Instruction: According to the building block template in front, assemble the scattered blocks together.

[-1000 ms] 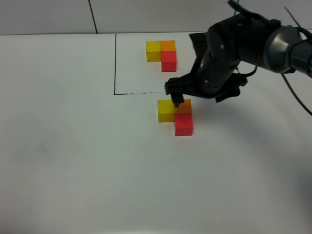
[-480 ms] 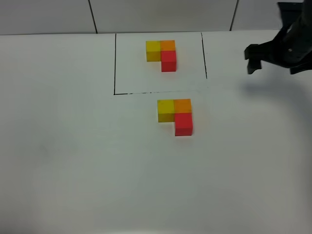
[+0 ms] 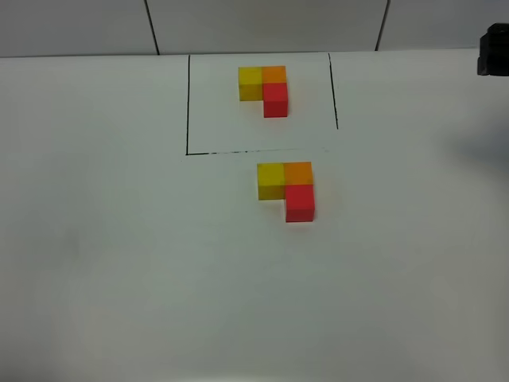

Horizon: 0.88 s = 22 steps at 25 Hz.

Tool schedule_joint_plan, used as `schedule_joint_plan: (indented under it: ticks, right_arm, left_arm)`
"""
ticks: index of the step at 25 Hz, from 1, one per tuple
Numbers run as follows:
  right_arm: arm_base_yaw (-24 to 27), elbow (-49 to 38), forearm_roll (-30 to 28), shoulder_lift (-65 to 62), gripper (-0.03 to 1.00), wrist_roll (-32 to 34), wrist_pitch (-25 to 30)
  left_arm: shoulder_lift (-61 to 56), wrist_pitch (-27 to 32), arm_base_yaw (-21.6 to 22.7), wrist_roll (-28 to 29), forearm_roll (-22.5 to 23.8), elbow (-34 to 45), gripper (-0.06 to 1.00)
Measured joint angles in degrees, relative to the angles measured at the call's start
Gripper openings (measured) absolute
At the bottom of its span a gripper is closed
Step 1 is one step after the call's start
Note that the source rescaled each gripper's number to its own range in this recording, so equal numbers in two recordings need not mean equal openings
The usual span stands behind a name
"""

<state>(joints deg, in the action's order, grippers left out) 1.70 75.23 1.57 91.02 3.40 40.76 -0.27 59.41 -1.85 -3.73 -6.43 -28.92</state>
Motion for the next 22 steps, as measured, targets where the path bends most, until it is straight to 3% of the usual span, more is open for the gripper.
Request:
schedule_joint_plan:
  ticks: [9, 22]
  right_arm:
    - [1.65, -7.96, -2.23, -19.13, 0.92, 0.00, 4.19]
    - [2.02, -30.86, -2.88, -51.74, 0.91, 0.17, 8.34]
  left_arm:
    - [0.00, 0.00, 0.00, 0.00, 0.00, 0.00, 0.79]
    - [0.00, 0.00, 0.00, 0.00, 0.00, 0.00, 0.79]
